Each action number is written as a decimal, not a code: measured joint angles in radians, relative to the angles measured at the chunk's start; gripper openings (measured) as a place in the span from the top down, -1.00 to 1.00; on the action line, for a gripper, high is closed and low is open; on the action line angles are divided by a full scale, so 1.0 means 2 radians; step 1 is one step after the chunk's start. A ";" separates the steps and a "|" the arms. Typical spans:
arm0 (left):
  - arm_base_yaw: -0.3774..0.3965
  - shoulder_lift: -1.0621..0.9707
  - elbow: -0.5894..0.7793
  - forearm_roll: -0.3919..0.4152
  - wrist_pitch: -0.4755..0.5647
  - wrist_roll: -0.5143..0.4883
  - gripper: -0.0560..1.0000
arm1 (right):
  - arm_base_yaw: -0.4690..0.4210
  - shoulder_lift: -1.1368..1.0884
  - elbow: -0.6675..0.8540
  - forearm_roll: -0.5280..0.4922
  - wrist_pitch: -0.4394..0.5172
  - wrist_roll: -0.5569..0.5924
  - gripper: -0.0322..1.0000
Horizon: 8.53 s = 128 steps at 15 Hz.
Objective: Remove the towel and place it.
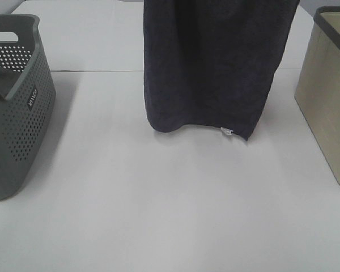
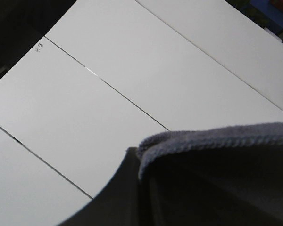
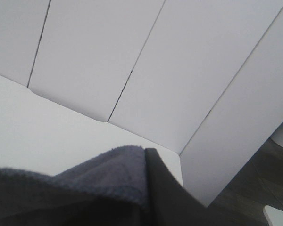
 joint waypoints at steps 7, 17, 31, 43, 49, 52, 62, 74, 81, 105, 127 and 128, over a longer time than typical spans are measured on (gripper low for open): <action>0.095 0.052 0.000 -0.022 -0.148 -0.001 0.89 | 0.000 0.107 -0.055 -0.040 -0.102 0.027 0.94; 0.169 0.247 -0.232 -0.086 -0.259 -0.004 0.89 | -0.053 0.248 -0.208 -0.008 -0.224 0.056 0.94; 0.051 0.266 -0.282 -0.149 0.301 -0.010 0.89 | -0.074 0.214 -0.210 0.272 0.165 -0.048 0.94; 0.034 0.076 -0.061 -0.356 0.532 -0.027 0.89 | -0.074 0.094 -0.076 0.360 0.285 -0.097 0.94; 0.034 -0.117 0.234 -0.402 0.530 -0.005 0.89 | -0.074 -0.049 0.141 0.430 0.285 -0.082 0.94; 0.032 -0.196 0.299 -0.435 0.526 0.016 0.89 | -0.072 -0.111 0.198 0.465 0.285 -0.075 0.94; 0.030 -0.274 0.490 -0.538 0.514 0.020 0.89 | -0.072 -0.212 0.401 0.511 0.282 -0.057 0.94; -0.007 -0.277 0.667 -0.646 0.497 0.020 0.89 | -0.072 -0.276 0.570 0.536 0.279 -0.057 0.94; -0.095 -0.277 0.670 -0.644 0.506 -0.024 0.89 | -0.072 -0.280 0.619 0.544 0.281 -0.057 0.94; -0.110 -0.090 0.657 -0.640 0.498 -0.035 0.89 | -0.072 -0.113 0.680 0.551 0.223 -0.126 0.91; -0.125 -0.086 0.608 -0.658 0.432 -0.046 -0.65 | -0.072 -0.134 0.655 0.542 0.214 -0.108 -0.13; -0.119 -0.086 0.593 -0.652 0.432 -0.045 -0.65 | -0.072 -0.134 0.642 0.525 0.210 -0.097 -0.13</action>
